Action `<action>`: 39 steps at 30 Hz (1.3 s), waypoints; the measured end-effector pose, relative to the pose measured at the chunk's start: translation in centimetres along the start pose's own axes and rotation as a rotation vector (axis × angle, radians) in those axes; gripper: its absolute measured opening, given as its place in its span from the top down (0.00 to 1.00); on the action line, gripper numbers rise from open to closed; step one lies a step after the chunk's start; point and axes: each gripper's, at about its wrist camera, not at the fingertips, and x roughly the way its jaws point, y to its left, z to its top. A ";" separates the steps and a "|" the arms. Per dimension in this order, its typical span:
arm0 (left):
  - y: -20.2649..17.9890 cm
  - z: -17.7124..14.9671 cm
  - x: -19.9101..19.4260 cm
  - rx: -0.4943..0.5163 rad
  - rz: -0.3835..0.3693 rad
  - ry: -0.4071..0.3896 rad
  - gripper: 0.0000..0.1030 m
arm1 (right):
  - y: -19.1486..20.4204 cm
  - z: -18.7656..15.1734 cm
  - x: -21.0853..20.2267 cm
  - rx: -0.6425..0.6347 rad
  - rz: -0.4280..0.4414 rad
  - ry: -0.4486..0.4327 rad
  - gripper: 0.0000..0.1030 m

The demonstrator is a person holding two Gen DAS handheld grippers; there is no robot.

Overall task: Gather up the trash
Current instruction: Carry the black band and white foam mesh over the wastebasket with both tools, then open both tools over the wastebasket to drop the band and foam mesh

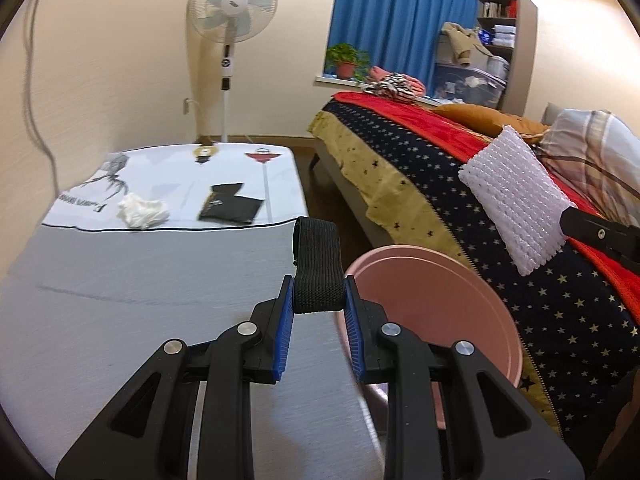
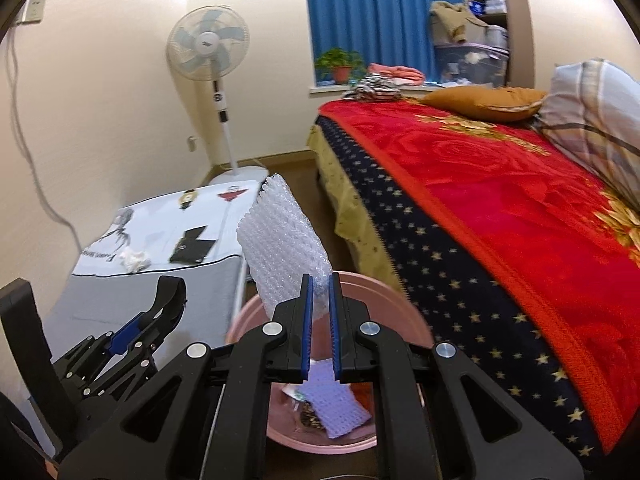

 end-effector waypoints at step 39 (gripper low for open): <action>-3.6 -0.9 3.9 0.021 -0.130 0.077 0.60 | -4.1 -0.9 2.6 0.130 -0.145 0.065 0.53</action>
